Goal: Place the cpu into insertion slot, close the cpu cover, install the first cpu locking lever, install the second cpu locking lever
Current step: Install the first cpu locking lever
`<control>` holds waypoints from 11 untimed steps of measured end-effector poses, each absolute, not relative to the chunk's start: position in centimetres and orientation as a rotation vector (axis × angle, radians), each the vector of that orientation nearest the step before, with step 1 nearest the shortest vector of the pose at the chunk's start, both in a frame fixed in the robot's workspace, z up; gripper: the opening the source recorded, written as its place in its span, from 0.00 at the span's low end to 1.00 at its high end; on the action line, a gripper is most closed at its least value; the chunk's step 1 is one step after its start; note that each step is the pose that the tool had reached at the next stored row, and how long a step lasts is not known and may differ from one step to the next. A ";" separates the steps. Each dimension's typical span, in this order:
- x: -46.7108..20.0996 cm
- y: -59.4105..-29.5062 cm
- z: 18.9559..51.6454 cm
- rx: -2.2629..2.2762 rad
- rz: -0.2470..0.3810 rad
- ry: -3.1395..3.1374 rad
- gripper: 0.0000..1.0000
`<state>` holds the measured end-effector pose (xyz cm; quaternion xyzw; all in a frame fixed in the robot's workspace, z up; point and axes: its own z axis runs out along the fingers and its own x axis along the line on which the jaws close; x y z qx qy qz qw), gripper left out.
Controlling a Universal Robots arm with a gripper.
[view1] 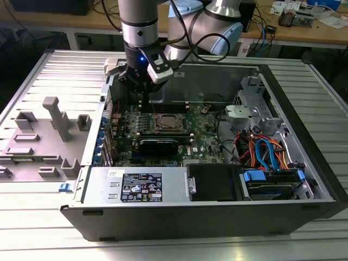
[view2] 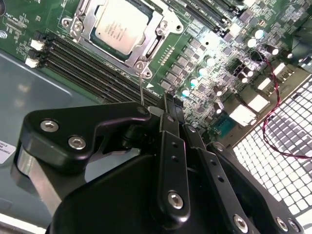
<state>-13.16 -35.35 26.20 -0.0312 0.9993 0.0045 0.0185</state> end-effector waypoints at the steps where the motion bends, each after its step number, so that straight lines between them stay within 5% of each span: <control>1: -13.2 -35.3 26.2 -0.097 0.013 3.103 0.11; 11: -13.0 -34.7 26.0 -0.111 0.009 3.096 0.11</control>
